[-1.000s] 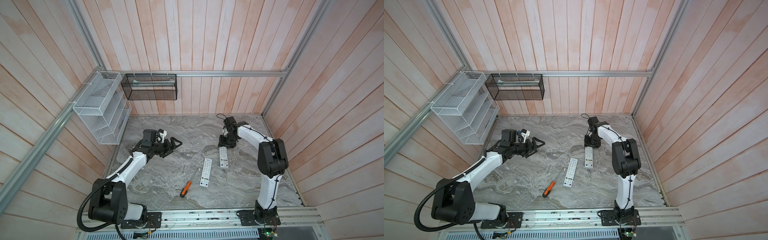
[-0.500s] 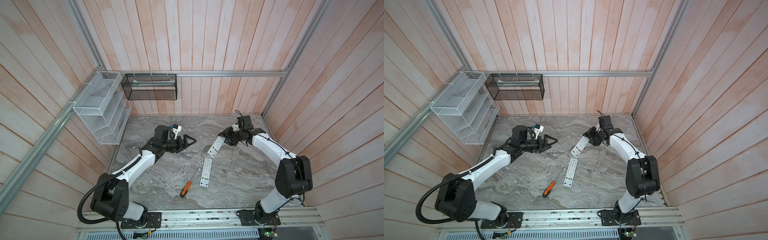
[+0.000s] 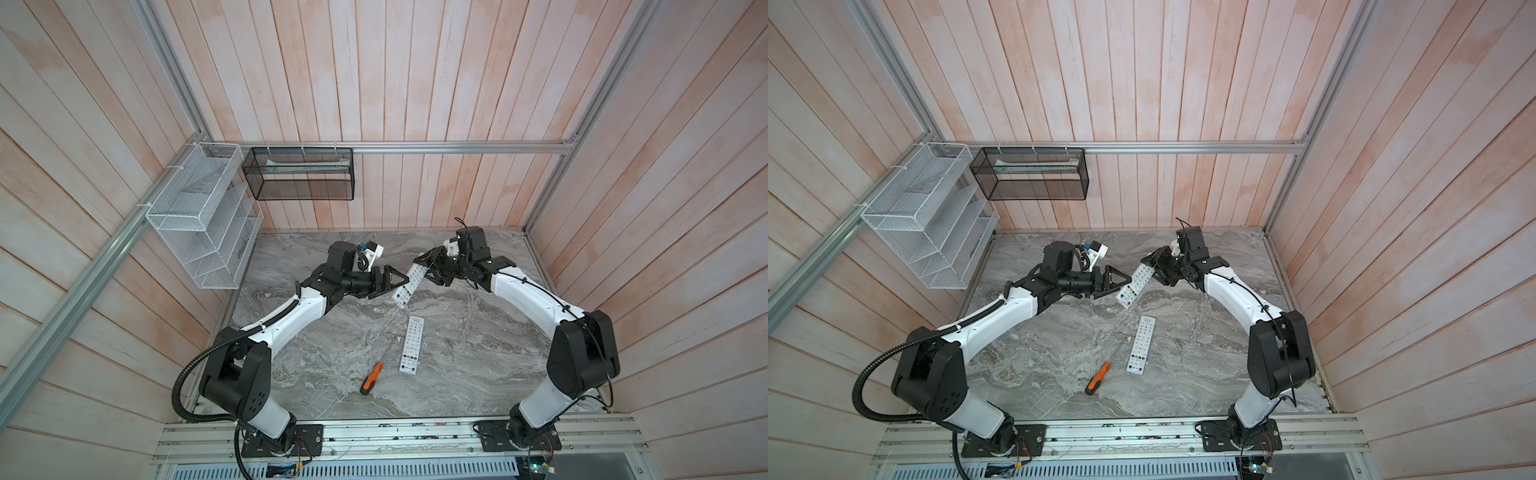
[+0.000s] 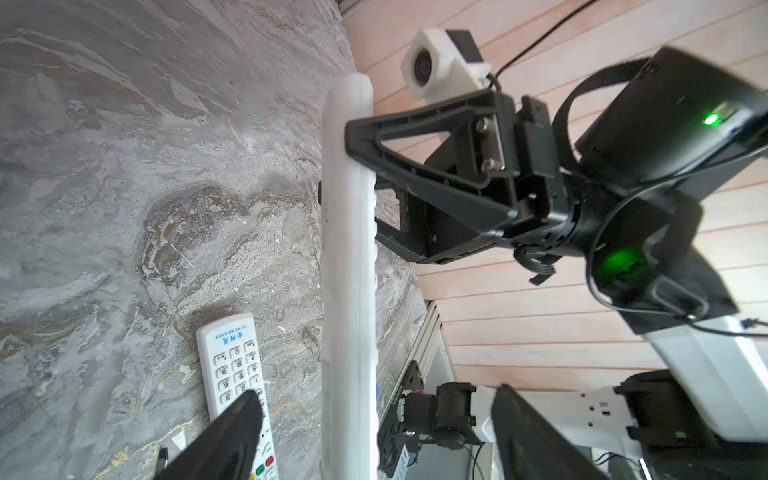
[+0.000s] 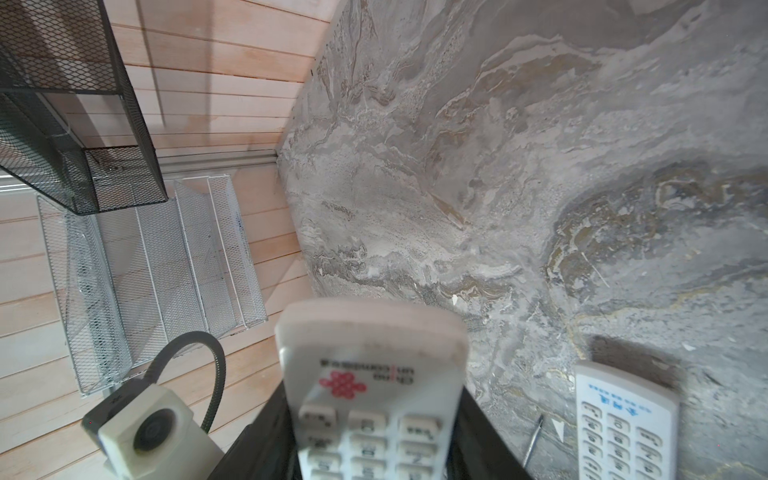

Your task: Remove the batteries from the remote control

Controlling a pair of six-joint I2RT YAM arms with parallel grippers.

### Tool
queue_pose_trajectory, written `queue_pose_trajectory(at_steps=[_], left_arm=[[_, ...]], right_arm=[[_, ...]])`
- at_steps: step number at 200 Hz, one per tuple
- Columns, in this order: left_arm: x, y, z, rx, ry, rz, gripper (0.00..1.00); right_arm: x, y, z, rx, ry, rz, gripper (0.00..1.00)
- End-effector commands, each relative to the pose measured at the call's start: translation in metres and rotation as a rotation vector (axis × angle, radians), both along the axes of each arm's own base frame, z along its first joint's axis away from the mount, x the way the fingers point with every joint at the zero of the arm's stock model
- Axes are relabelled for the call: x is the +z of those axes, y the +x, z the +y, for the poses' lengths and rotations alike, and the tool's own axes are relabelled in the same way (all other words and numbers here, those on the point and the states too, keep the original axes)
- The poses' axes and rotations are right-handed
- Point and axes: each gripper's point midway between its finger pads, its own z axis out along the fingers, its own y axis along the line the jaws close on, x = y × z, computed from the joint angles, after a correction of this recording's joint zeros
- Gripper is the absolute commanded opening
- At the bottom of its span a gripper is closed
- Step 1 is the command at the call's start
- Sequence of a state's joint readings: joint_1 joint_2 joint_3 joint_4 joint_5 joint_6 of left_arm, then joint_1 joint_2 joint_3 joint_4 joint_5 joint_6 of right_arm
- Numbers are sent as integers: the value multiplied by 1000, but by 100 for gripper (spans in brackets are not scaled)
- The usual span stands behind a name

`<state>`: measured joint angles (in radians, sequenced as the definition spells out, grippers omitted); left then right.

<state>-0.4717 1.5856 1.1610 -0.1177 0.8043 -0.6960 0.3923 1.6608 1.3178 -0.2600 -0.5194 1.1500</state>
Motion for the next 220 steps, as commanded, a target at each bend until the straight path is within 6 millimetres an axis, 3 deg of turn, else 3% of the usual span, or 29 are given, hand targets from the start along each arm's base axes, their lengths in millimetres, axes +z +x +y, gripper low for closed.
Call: queue_pose_trajectory(at_steps=[1,31,64,96,126,178,197,220], left_arm=[[-10,-7,-9,-44,48,-3,81],[-21,-7,-16,-57,105,1,68],[-25,-2,-16,-43,160,-15,39],[-29,3,-13,-34,213,-34,17],[-34,5,-8,-35,287,-72,16],[-46,17,16,-17,561,-267,16],[-49,22,26,-11,725,-382,16],[-47,22,30,-13,930,-572,16]], right_arm=[[20,7,7,4,31,-46,42],[24,6,5,-1,31,-57,42],[26,5,6,8,31,-61,42],[26,5,6,22,26,-69,42],[29,3,7,58,12,-88,53],[41,-6,-19,170,-60,-107,90],[47,-14,-27,214,-88,-95,93],[54,-24,-23,264,-68,-68,94]])
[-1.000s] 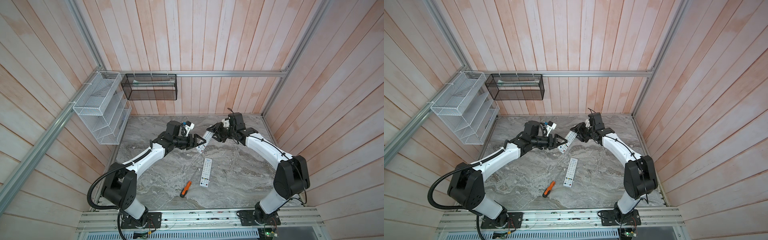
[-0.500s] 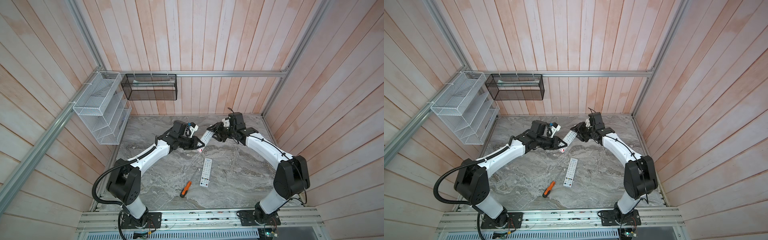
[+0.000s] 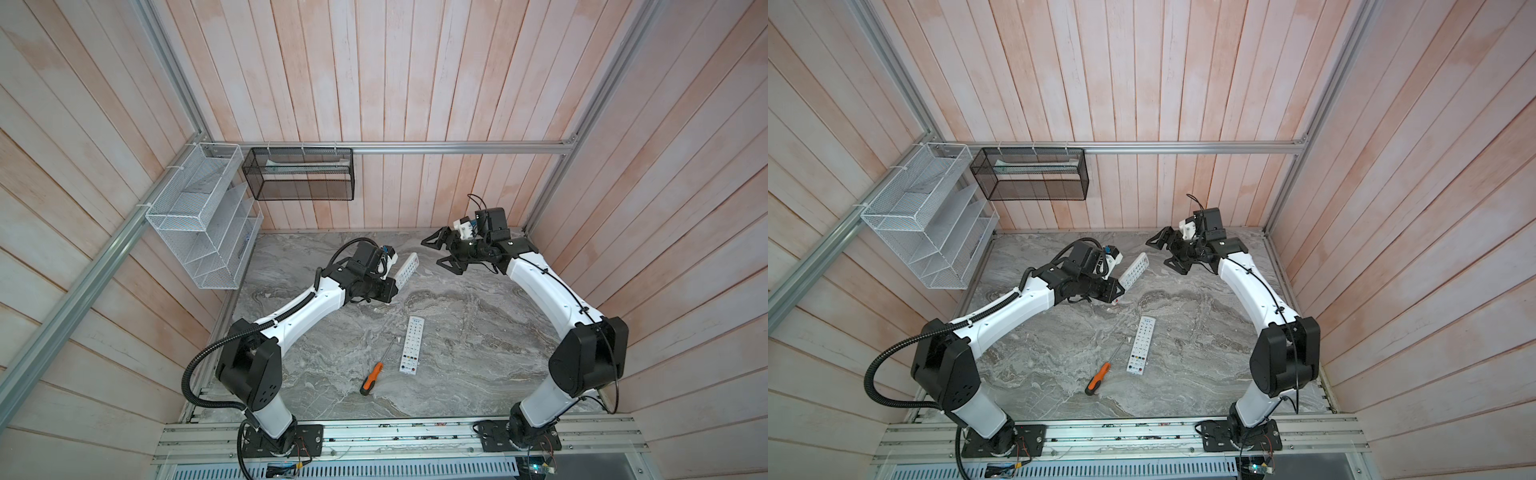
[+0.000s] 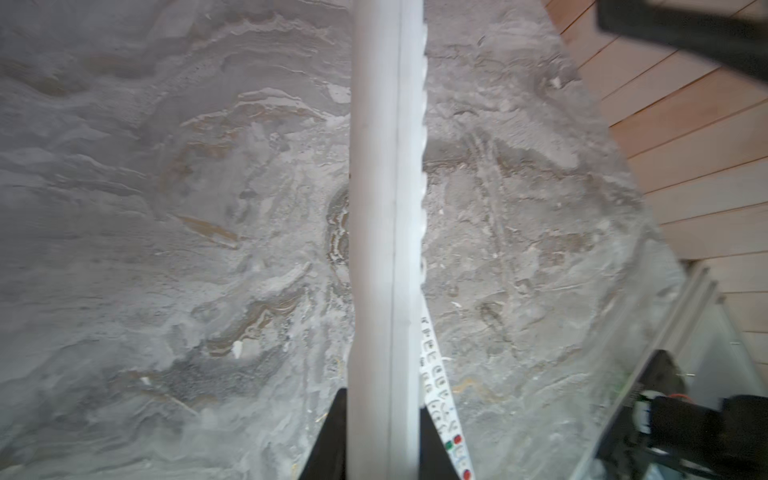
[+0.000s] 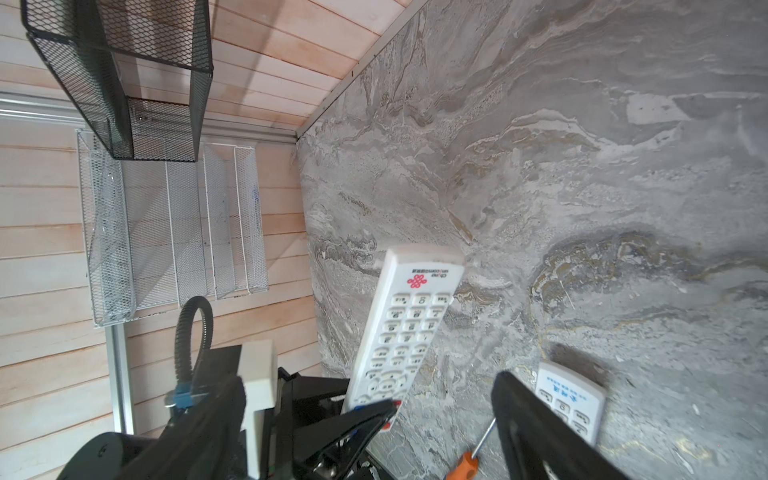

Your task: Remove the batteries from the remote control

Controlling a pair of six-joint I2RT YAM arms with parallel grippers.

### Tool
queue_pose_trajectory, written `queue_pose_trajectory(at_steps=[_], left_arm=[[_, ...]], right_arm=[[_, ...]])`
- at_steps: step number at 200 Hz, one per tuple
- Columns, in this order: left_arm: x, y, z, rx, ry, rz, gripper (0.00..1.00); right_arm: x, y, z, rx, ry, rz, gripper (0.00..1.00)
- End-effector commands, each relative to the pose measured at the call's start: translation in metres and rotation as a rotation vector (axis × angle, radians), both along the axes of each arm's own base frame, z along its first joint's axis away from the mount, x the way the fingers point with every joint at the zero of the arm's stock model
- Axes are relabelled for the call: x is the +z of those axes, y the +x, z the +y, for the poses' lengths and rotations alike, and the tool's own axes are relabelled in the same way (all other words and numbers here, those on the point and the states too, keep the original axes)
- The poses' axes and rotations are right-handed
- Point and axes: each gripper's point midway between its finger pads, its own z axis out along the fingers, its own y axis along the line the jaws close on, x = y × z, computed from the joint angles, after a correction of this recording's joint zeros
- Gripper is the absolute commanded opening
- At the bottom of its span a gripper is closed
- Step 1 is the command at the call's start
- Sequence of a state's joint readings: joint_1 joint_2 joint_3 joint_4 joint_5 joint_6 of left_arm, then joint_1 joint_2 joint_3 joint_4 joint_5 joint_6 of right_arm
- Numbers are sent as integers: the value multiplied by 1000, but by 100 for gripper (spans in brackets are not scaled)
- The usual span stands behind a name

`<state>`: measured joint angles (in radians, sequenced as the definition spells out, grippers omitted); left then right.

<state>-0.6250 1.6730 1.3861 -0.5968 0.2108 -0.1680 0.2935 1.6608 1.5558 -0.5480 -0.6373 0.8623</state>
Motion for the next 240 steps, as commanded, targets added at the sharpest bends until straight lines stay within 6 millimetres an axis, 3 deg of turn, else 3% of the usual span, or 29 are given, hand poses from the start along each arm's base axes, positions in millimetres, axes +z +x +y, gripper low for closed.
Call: queue_pose_trajectory(at_steps=[1,43,97,142,207,223,240], left_arm=[[7,9,15,-35,284,-247,16],[35,5,15,-30,451,-527,16],[60,-2,7,-7,482,-655,16],[63,-10,5,-15,479,-673,16],[57,-10,1,-31,488,-665,18],[55,-11,0,-34,485,-661,24],[54,-12,0,-30,477,-654,45]], right_arm=[[-5,-27,7,116,-15,74,93],[-25,-37,19,151,-44,177,93],[-52,-38,33,146,-75,227,85],[-53,-18,35,95,-39,192,64],[-46,-18,36,83,-9,172,26],[-45,-19,35,78,-4,167,21],[-44,-19,32,65,3,159,19]])
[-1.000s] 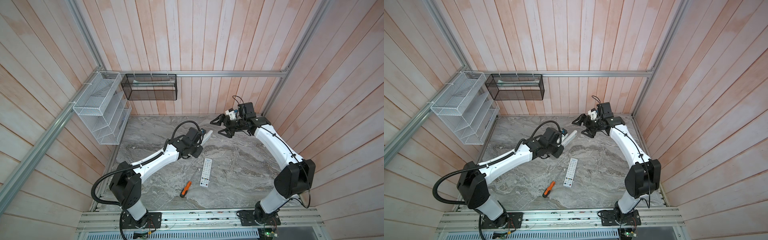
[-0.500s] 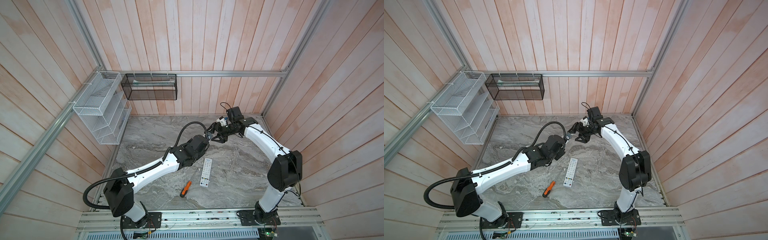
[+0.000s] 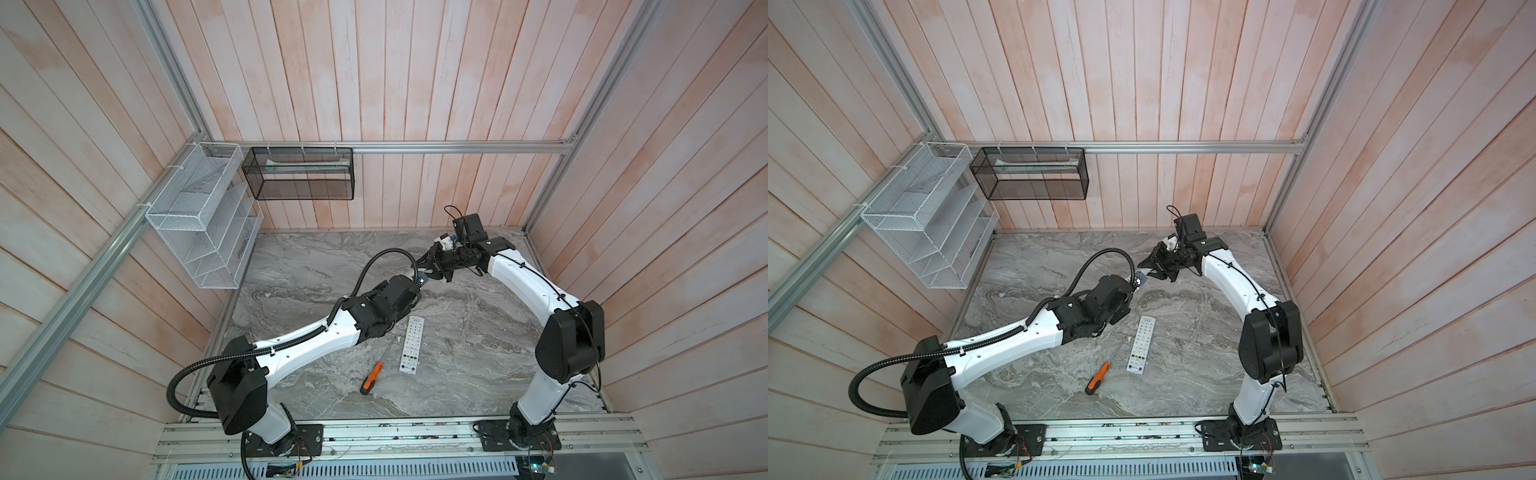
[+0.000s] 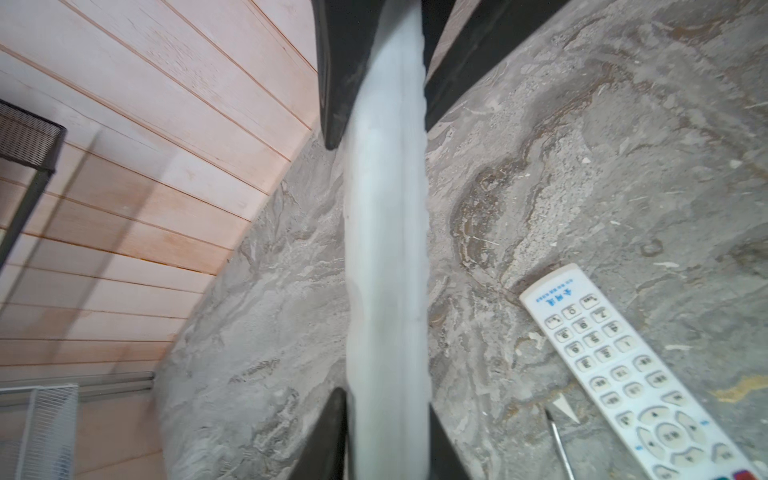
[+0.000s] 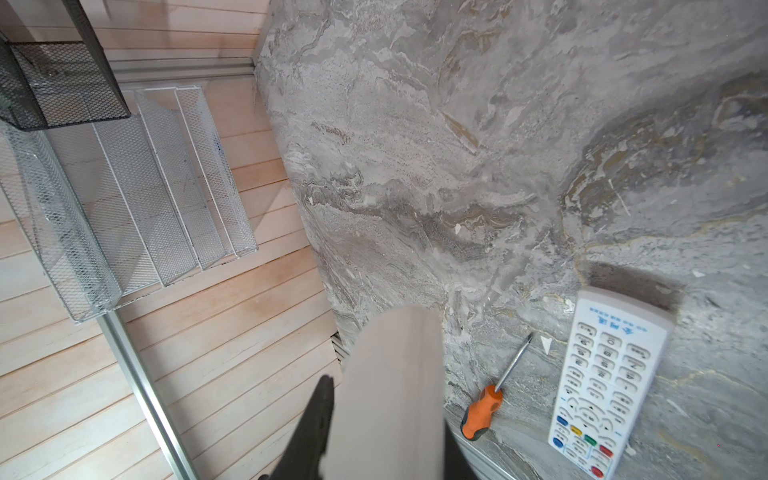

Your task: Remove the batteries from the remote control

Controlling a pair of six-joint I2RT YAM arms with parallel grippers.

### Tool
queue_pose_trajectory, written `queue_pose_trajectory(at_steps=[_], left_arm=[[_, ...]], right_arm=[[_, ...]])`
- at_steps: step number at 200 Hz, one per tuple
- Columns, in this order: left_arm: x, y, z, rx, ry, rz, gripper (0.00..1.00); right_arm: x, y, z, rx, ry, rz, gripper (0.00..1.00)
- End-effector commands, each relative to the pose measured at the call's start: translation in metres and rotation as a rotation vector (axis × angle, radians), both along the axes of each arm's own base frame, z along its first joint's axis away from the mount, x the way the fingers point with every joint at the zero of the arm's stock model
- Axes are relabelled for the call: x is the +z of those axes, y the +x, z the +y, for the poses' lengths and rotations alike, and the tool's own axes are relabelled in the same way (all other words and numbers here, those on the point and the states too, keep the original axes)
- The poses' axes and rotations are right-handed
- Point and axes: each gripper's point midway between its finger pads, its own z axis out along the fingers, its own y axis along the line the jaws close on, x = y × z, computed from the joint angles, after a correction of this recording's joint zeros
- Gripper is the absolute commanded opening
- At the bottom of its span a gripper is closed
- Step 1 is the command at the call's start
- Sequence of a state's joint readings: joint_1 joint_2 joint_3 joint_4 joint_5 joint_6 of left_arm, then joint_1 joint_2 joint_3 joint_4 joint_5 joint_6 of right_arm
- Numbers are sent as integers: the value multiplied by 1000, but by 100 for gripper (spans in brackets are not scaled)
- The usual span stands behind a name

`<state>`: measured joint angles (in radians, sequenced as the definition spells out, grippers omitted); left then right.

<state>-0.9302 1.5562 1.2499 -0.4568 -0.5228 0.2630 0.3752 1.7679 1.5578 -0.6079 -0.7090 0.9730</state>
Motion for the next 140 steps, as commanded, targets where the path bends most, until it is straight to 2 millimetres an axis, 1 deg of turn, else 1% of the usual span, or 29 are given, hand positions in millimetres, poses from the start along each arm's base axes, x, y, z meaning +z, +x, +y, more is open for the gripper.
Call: queue_pose_trajectory(at_steps=[1,12,28,45,53,65,74,85,88,92,96,100,118,127,128,140], left_arm=[[25,9,-1,42,-100,-54,46],[24,7,-1,42,-111,-41,59],[24,2,-3,37,-147,-9,75],[23,-7,-9,19,-213,56,90],[21,-11,-10,18,-252,107,94],[21,-14,-8,36,-326,188,98],[22,-15,-5,47,-419,274,100],[27,-12,5,91,-585,397,100],[30,-12,6,93,-633,428,100],[33,-8,13,110,-701,465,100],[37,-10,14,103,-773,515,100],[41,-5,22,118,-848,544,100],[56,4,42,125,-1147,695,100],[64,8,48,119,-1258,750,100],[62,7,49,123,-1266,763,100],[67,10,50,103,-1358,829,100]], right_arm=[[5,5,-9,-2,-22,-100,18],[9,7,-11,-19,3,-123,16],[16,9,-15,-61,54,-172,15],[16,12,-23,-103,93,-210,14],[17,13,-26,-114,108,-229,14],[18,15,-33,-134,118,-259,13],[22,16,-38,-142,131,-290,13],[29,19,-43,-155,147,-339,13],[30,19,-45,-160,149,-350,13],[32,20,-47,-167,153,-363,13],[34,21,-49,-175,158,-376,13],[37,21,-52,-182,168,-387,13],[51,21,-58,-212,237,-444,13],[59,21,-60,-224,265,-474,13],[60,22,-60,-226,267,-477,13],[70,22,-60,-226,283,-510,13]])
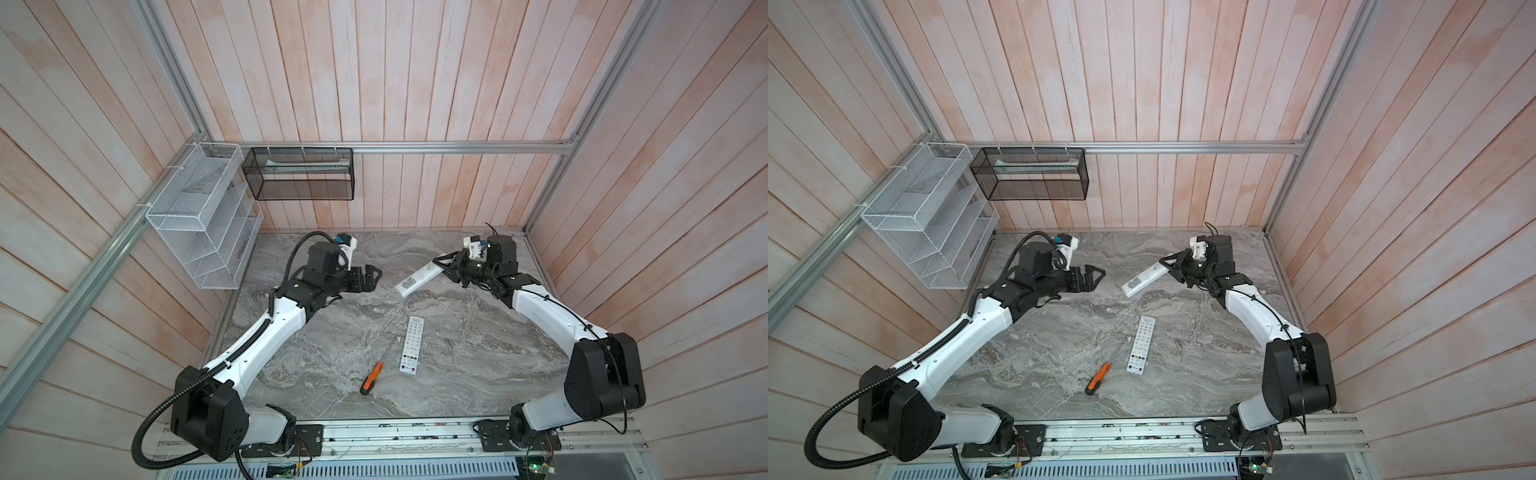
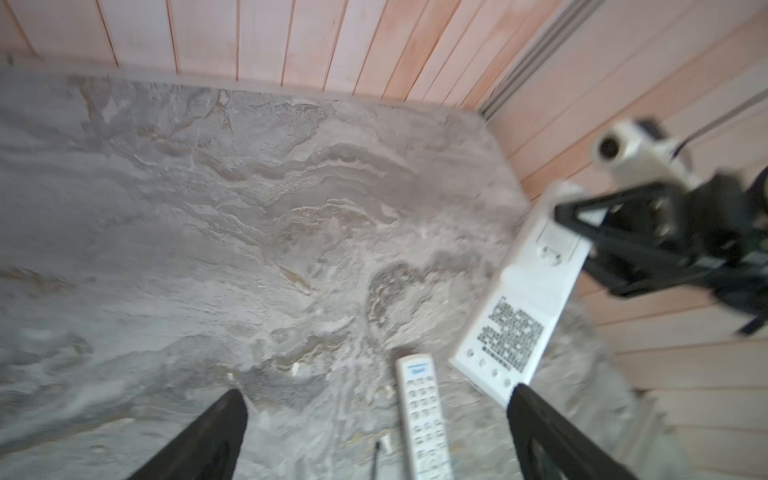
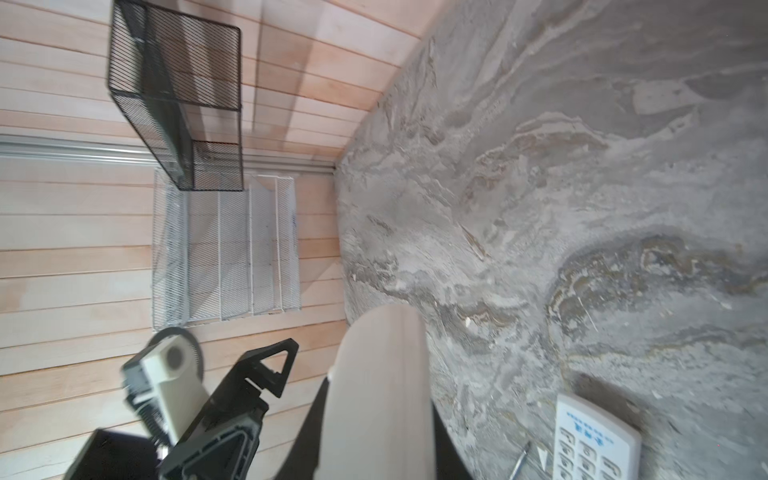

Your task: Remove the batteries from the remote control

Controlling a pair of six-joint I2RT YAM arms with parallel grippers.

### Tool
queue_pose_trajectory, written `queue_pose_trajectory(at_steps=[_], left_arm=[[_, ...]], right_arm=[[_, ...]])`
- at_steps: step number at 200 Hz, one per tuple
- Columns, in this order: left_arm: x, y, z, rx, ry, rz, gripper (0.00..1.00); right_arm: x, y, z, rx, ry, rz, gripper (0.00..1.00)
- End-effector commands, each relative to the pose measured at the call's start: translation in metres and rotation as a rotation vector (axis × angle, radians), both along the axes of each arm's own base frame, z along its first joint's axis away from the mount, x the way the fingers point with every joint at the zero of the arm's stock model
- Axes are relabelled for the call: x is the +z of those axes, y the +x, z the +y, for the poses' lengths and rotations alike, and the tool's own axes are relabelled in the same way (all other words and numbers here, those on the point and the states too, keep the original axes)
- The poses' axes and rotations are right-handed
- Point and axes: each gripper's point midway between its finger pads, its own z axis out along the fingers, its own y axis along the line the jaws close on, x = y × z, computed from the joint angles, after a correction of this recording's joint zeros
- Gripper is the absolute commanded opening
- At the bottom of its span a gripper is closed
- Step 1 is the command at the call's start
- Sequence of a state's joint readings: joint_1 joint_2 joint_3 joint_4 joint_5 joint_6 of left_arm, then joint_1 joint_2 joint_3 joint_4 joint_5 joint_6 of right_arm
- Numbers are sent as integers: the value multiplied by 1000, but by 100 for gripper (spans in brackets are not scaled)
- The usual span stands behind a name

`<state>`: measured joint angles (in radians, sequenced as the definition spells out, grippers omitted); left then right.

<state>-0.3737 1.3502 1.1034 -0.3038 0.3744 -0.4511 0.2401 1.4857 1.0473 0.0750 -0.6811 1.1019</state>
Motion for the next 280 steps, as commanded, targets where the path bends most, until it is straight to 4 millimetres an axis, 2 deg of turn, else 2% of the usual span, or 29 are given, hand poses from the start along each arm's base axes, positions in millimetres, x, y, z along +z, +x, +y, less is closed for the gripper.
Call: queue_pose_trajectory(at_steps=[1,64,127,165,187,230,280], left_arm=[[28,-27,-34,-189,-420,202,100],[61,-15,-53,-260,-751,321,100],[67,-11,-84,-308,-824,371,100],[80,-3,-101,-332,-835,343,100],[85,4,-104,-319,-847,331,100],[91,3,-109,-328,-869,326,80],[84,-9,-118,-344,-862,360,79]], right_arm=[[53,7,2,-7,95,-187,13],[99,0,-3,-28,139,-336,13],[120,-8,-1,-48,211,-372,13],[121,-14,8,-40,220,-368,13],[121,-19,15,-30,227,-368,13],[118,-22,14,-58,219,-367,13],[119,-22,4,-118,214,-375,13]])
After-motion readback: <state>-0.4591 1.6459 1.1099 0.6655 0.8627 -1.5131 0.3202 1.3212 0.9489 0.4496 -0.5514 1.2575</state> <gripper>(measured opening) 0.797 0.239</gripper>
